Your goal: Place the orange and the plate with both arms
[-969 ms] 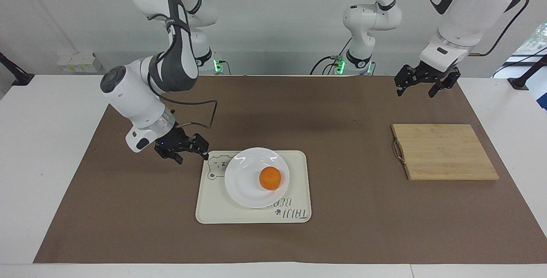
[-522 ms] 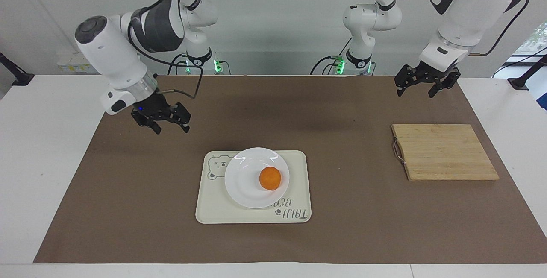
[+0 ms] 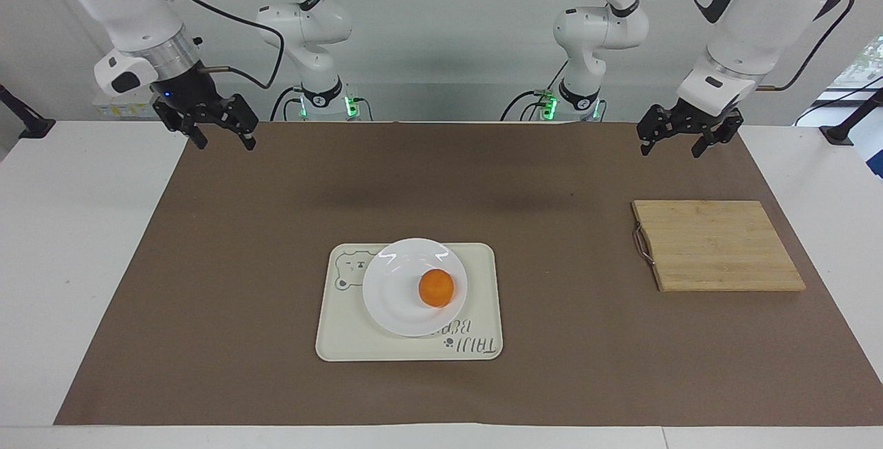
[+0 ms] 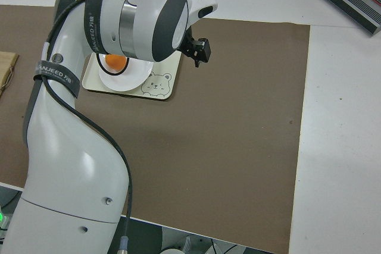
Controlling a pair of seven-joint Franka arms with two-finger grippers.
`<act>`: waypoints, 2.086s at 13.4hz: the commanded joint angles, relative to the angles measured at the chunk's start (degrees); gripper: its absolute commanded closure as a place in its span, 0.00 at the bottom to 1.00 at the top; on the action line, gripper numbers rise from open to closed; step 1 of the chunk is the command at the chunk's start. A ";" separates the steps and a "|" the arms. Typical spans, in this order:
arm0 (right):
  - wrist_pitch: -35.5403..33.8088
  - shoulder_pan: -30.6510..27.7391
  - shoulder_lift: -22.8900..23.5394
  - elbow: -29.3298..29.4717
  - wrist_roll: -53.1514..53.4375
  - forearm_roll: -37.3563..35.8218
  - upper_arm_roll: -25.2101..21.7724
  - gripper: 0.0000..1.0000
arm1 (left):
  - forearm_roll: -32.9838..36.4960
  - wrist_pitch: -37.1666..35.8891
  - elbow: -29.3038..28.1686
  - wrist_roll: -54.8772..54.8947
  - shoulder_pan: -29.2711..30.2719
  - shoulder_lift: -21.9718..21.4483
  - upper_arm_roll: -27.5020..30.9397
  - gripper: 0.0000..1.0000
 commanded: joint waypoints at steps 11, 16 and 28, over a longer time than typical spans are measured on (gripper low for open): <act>-9.33 0.47 -5.01 3.58 -3.30 -5.63 1.27 0.00 | 0.37 0.66 -1.07 0.02 0.55 -1.22 -0.32 0.00; -6.61 0.56 -5.89 1.03 -3.39 -7.38 1.45 0.00 | 0.29 0.31 -0.90 -0.16 0.63 -1.13 -0.32 0.00; -6.52 0.73 -6.07 0.58 -3.30 -5.89 1.71 0.00 | 0.20 0.21 -1.25 -0.86 0.64 -1.31 -0.32 0.00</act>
